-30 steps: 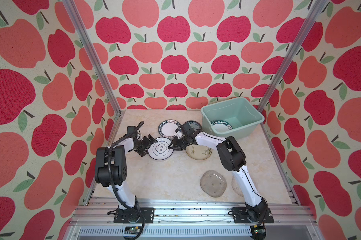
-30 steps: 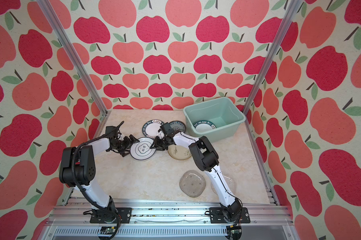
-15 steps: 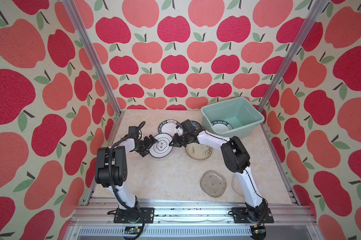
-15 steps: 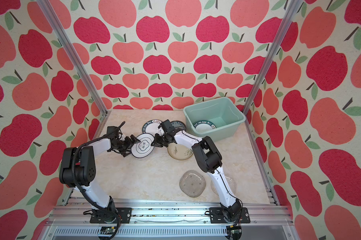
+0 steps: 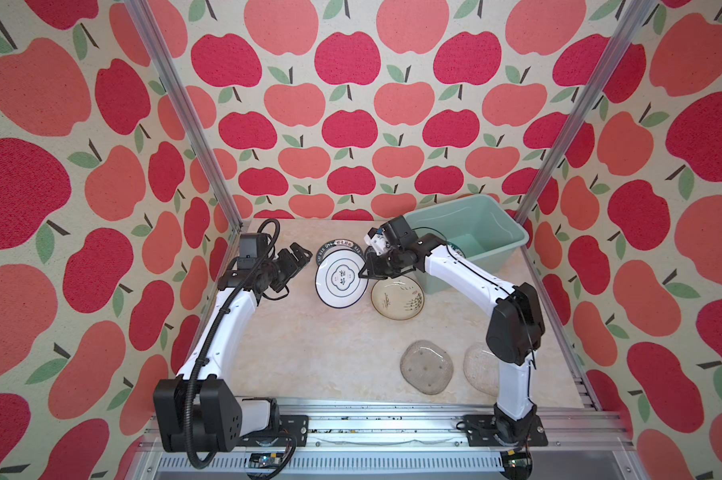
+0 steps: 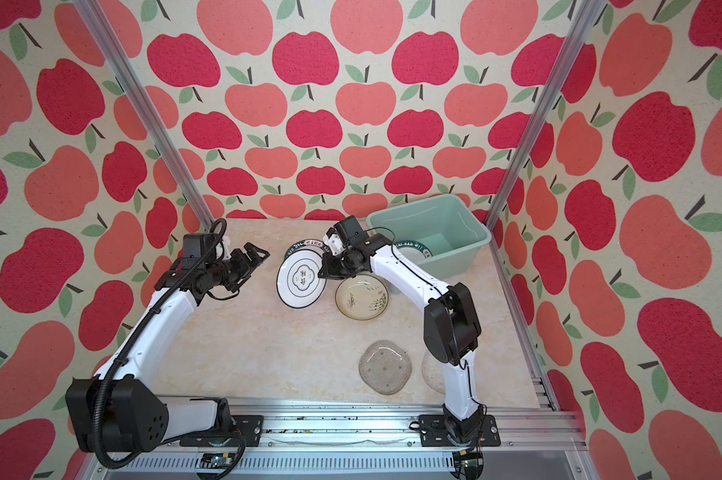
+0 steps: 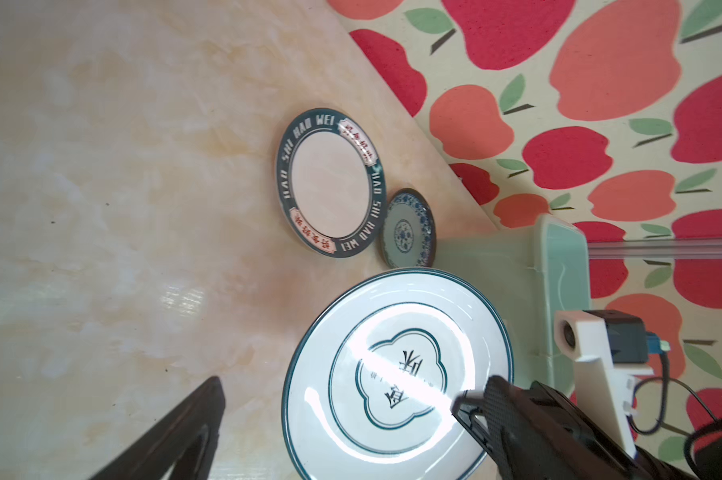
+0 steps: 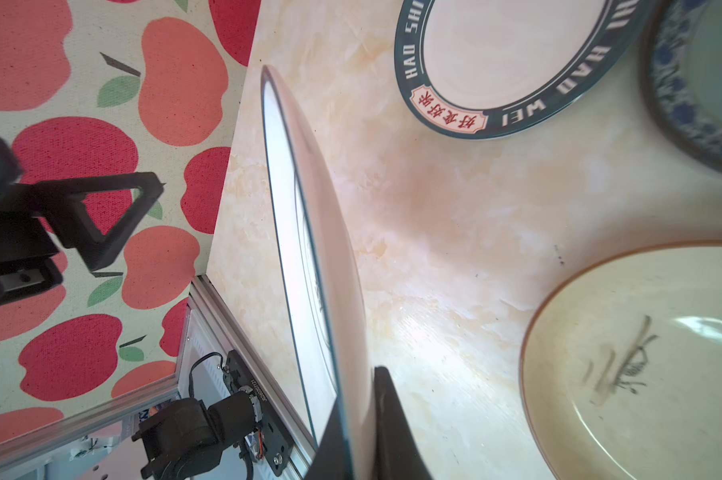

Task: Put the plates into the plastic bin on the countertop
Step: 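Lift the cloud-centre white plate with the right gripper over the bin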

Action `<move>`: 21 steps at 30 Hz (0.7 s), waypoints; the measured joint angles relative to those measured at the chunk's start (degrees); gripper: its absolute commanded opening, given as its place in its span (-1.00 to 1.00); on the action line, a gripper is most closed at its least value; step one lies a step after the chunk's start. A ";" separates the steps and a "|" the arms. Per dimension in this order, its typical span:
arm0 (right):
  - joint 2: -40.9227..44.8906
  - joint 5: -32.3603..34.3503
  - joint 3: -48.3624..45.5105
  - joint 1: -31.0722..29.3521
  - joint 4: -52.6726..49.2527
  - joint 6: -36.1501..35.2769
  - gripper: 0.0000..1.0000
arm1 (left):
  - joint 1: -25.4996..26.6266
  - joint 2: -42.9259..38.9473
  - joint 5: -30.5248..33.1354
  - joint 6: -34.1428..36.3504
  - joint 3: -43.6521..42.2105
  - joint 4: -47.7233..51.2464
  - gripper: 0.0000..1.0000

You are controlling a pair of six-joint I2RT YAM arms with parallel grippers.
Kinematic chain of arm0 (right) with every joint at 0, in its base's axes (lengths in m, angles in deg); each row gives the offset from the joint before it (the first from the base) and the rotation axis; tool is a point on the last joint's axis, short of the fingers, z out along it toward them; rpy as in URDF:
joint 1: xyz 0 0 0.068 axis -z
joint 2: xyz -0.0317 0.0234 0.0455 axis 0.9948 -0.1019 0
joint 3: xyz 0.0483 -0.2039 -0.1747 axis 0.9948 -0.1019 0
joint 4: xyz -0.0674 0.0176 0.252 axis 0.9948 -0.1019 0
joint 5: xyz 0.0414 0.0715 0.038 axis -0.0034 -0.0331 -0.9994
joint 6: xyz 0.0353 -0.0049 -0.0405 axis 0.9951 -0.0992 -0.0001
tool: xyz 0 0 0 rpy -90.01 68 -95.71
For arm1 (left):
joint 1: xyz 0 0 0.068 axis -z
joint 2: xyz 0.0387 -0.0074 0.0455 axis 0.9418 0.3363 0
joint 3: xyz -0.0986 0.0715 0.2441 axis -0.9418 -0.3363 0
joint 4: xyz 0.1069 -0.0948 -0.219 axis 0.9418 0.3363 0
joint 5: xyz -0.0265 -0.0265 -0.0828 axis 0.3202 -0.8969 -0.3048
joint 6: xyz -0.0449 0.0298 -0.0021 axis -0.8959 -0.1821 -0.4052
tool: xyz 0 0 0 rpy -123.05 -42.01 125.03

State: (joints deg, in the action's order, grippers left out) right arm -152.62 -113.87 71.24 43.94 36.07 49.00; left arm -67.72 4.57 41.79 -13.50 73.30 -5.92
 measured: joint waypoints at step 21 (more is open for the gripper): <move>5.70 -9.11 7.45 44.41 -3.91 -6.82 -1.00 | 31.67 14.38 20.50 3.10 23.61 11.28 0.99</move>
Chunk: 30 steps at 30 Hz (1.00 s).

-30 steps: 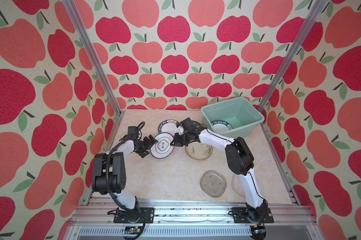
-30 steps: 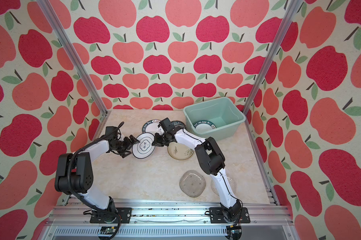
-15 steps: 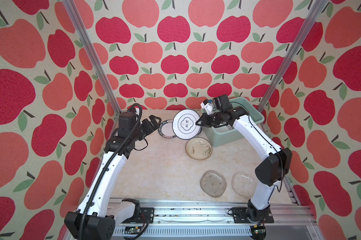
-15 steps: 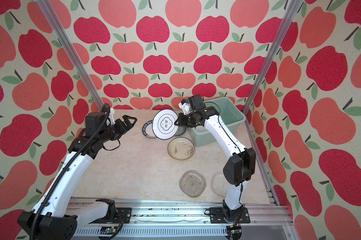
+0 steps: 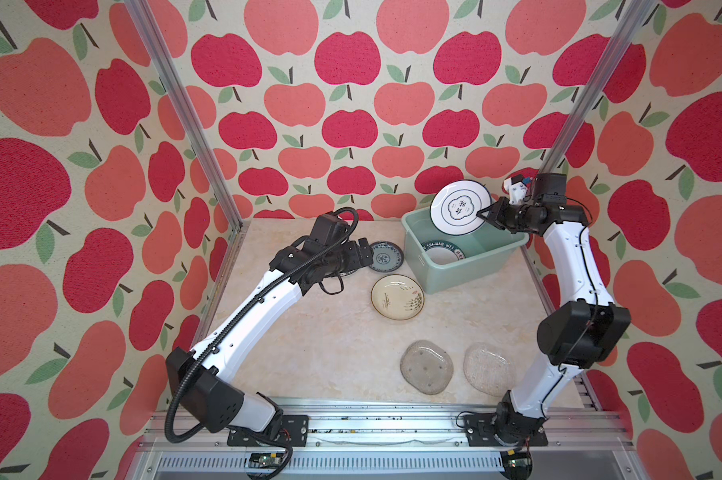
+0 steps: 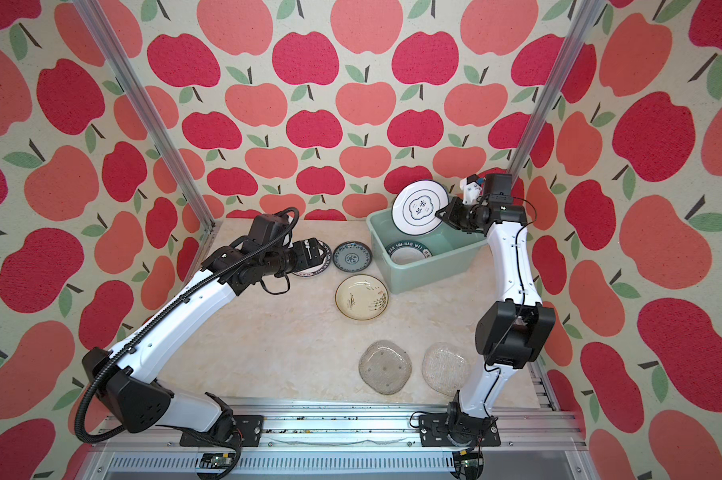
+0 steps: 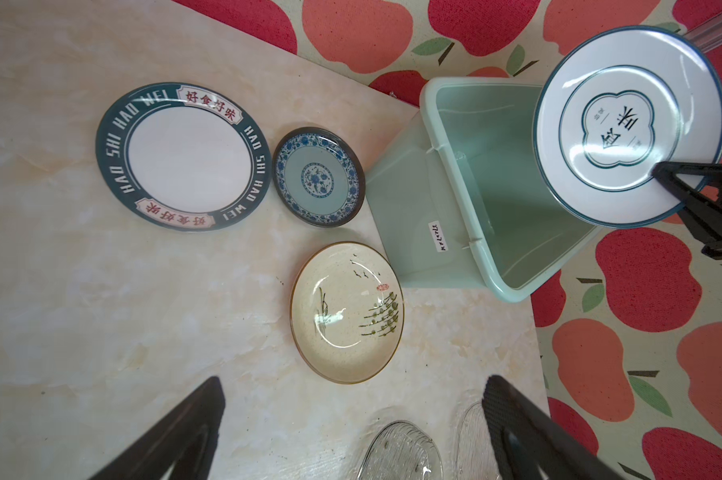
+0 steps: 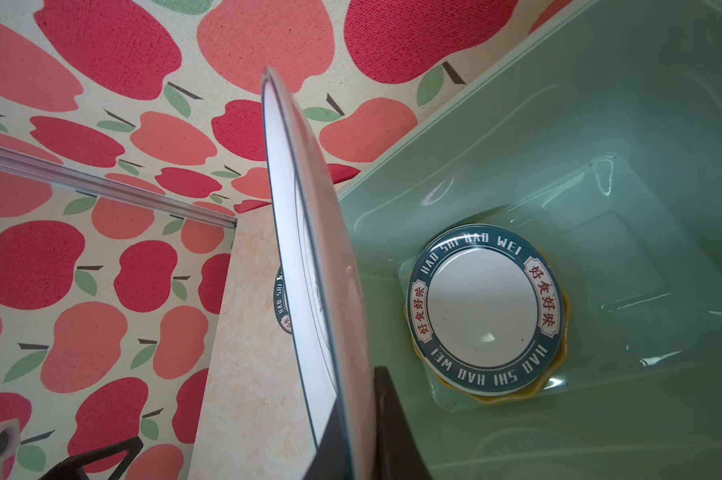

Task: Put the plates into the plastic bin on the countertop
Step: 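Lift the cloud-centre white plate with the right gripper over the bin, then lower the cloud-centre white plate into the bin with the right gripper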

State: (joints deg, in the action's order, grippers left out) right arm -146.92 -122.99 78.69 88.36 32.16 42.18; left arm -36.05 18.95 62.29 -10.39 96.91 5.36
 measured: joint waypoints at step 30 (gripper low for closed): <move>-24.94 1.86 9.46 -1.79 -9.16 -19.34 -1.00 | 5.68 32.30 -0.50 3.43 37.20 12.33 0.99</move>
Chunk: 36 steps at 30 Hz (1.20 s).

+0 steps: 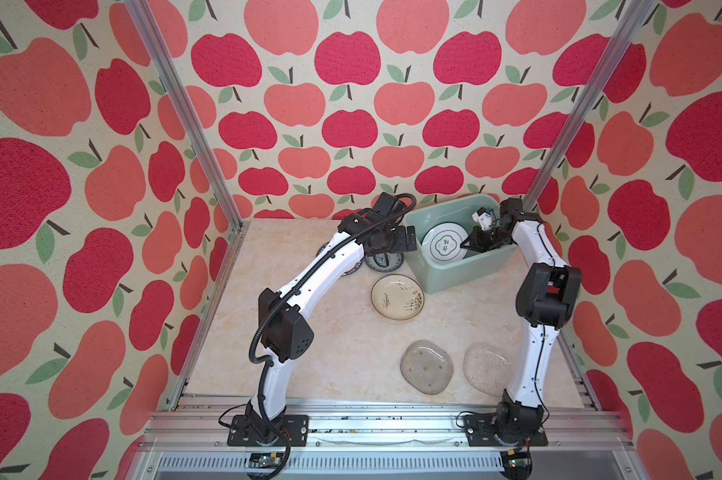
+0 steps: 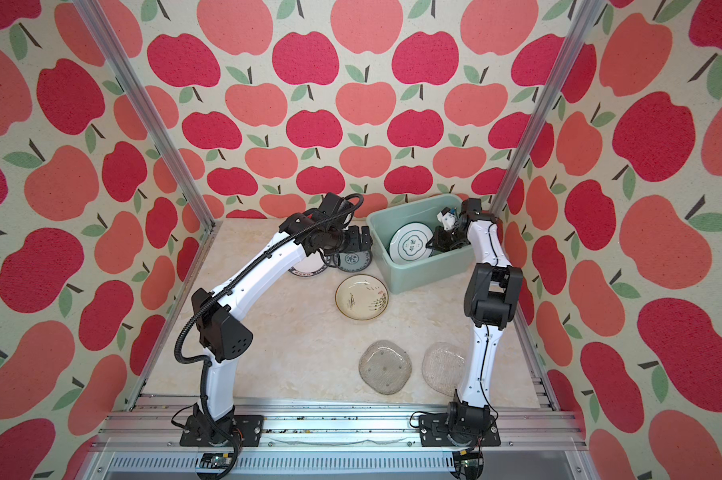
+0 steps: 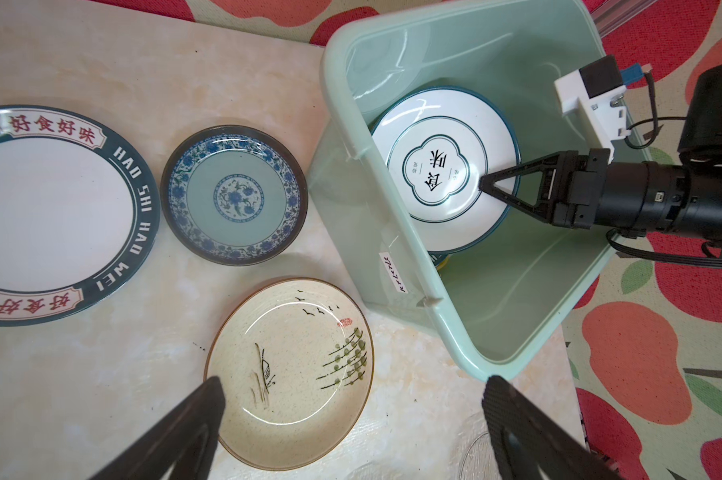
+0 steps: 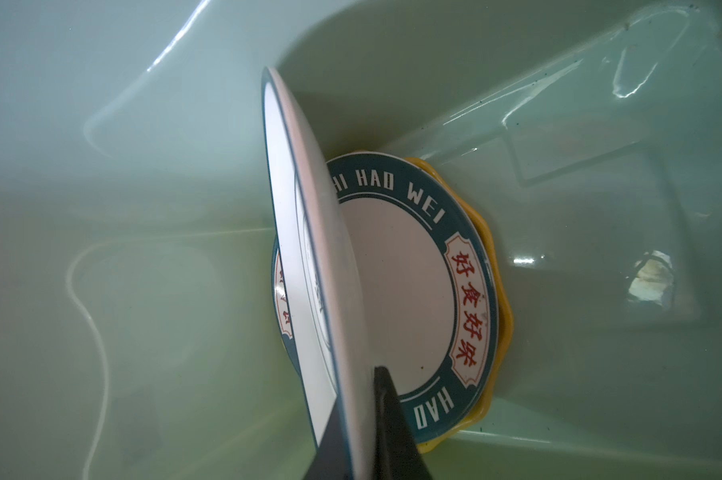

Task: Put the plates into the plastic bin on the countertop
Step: 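Lower the cloud-centre white plate into the bin with the right gripper, then open the right gripper and raise it out of the bin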

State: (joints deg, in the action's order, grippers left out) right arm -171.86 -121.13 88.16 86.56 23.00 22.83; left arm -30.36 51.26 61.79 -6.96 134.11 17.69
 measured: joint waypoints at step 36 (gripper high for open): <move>-4.72 13.09 2.89 -2.47 0.22 -1.68 -0.20 | -1.29 0.39 -0.37 -0.33 0.90 3.30 0.99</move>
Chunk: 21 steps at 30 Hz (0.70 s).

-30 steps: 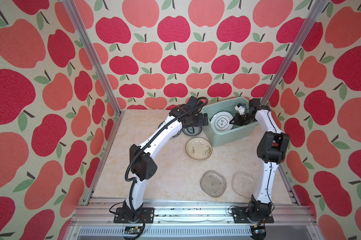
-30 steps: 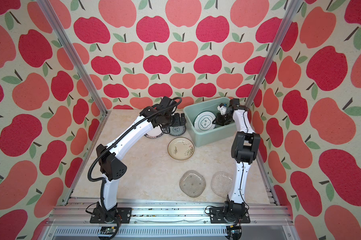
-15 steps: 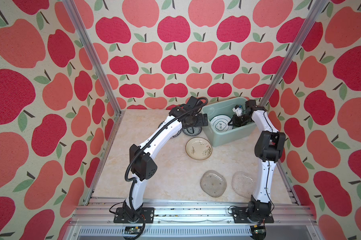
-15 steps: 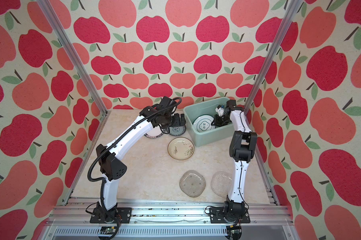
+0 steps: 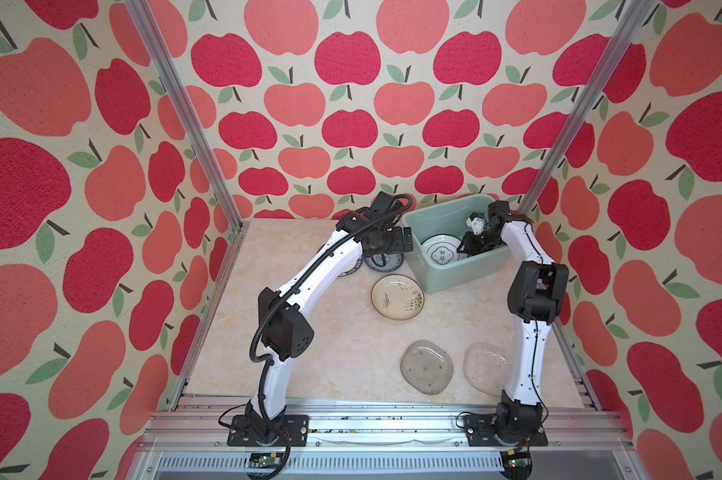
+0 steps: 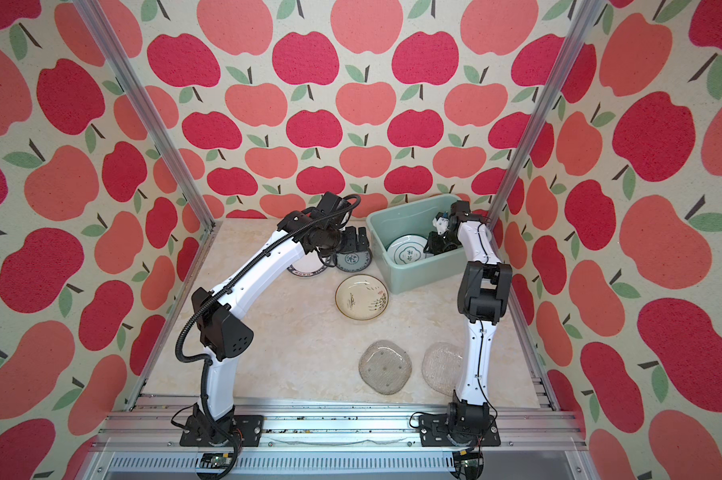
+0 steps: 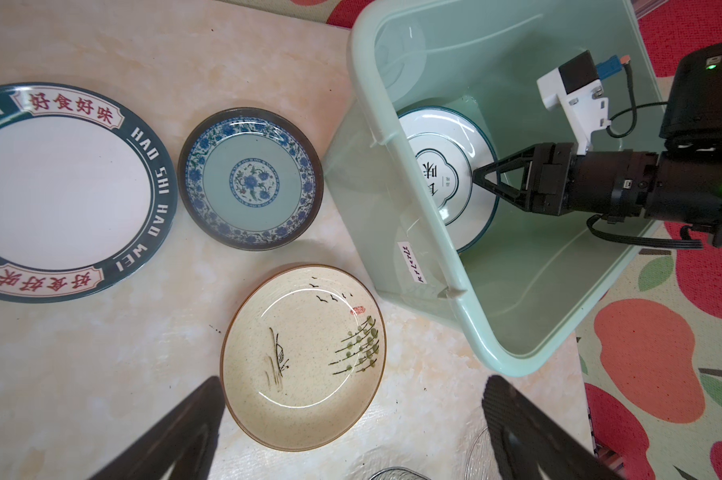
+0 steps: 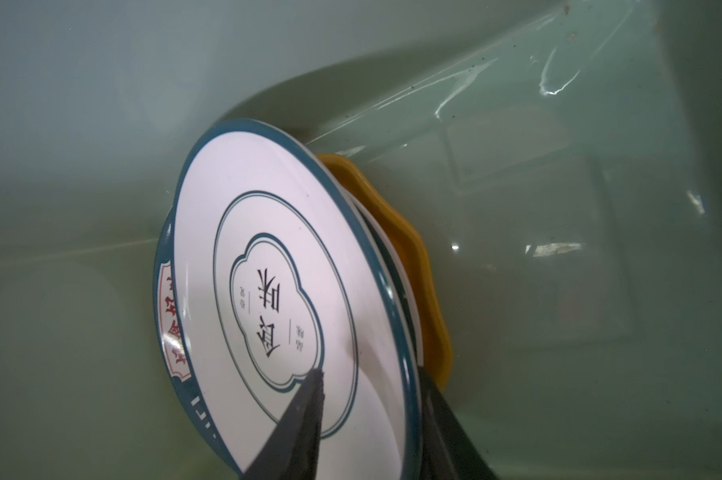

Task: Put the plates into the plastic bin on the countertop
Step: 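Open the right gripper and raise it out of the bin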

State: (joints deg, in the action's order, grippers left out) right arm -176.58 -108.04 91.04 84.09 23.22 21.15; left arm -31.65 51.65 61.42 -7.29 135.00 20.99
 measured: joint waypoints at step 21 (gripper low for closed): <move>9.75 1.90 -0.46 0.00 5.31 4.83 0.29 | -7.52 -14.43 1.68 -6.49 -23.28 -2.54 0.99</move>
State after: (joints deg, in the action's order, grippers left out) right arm -166.83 -106.14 90.58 84.09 28.53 25.98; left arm -39.17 37.23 63.10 -13.78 111.73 18.45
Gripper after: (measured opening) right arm 0.644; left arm 0.993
